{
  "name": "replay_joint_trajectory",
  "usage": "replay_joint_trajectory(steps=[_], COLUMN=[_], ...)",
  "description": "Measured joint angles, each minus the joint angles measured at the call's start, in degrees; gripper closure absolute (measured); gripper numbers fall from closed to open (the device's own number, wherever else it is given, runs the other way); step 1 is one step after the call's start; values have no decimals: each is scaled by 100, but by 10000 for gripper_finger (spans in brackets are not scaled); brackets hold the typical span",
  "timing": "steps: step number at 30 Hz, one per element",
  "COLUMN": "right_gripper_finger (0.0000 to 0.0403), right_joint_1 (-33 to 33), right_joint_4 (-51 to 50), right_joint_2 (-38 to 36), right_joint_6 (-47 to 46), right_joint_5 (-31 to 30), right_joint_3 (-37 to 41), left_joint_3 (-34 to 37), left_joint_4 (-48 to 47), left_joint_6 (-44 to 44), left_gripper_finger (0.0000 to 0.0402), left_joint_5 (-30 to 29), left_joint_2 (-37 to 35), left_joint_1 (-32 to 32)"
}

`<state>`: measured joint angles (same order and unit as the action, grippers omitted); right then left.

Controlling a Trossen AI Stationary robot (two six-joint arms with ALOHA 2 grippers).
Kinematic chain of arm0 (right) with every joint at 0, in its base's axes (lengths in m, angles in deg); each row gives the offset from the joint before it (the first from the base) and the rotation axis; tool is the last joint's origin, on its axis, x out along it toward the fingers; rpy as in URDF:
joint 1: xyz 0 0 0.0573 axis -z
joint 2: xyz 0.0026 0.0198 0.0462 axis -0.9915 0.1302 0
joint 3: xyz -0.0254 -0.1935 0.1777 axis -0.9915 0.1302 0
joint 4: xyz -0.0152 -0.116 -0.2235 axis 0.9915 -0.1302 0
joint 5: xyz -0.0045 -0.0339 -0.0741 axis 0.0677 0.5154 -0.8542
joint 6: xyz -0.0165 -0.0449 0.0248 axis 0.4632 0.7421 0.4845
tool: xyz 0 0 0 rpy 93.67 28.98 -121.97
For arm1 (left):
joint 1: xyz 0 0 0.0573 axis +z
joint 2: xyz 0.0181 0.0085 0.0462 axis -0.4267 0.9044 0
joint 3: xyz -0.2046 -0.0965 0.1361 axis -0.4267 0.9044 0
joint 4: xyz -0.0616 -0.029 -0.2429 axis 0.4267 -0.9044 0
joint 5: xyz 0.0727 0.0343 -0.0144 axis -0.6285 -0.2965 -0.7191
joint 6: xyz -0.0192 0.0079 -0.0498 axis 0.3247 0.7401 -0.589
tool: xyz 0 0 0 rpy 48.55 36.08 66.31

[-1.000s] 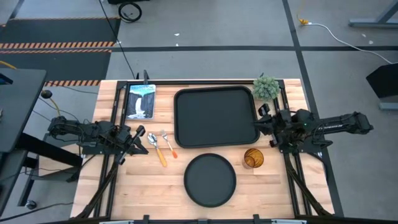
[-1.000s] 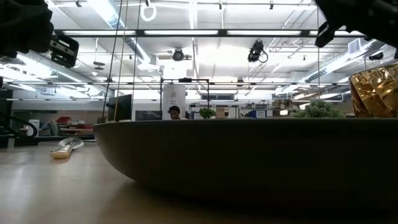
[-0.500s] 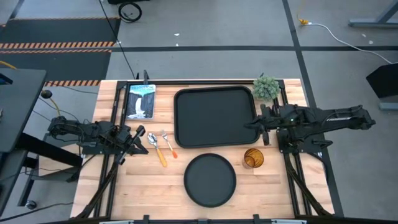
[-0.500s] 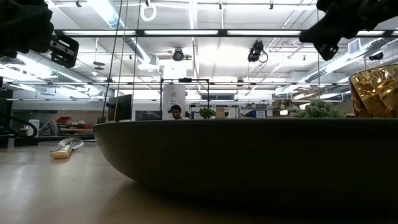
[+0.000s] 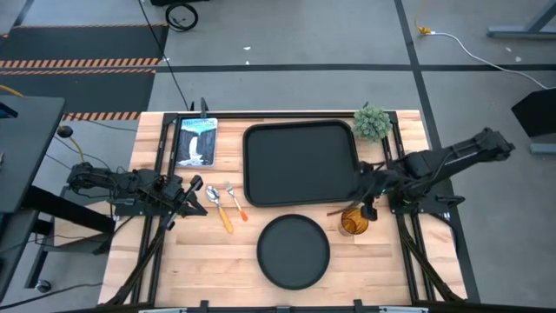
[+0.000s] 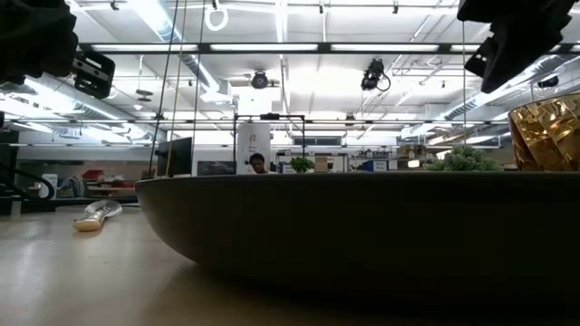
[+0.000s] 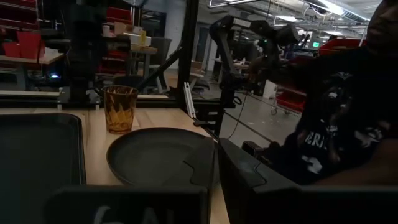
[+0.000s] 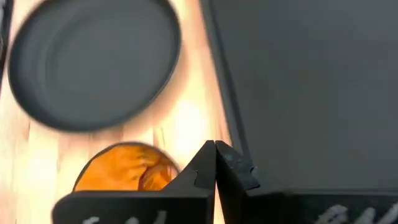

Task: Pick and place plate/cup/fork/spoon on tray
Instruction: Put the brown cup on the top right of the black serving tray

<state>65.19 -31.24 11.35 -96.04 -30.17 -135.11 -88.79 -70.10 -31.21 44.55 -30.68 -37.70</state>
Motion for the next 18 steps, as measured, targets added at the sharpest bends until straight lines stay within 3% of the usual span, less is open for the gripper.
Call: replay_joint_trajectory(steps=[10,18], right_gripper_finger=[293,290], right_joint_1=[-445,-442], right_joint_4=[-1320,-2348], right_joint_2=[1322,2108], right_joint_6=[-357,-427], right_joint_5=[-44,25], right_joint_3=[-1259,-1930], left_joint_3=[2,2], left_joint_4=[0,0], left_joint_6=[2,2], left_gripper_finger=[372,372], left_joint_5=[0,0], left_joint_2=[2,-1], left_joint_1=[0,0])
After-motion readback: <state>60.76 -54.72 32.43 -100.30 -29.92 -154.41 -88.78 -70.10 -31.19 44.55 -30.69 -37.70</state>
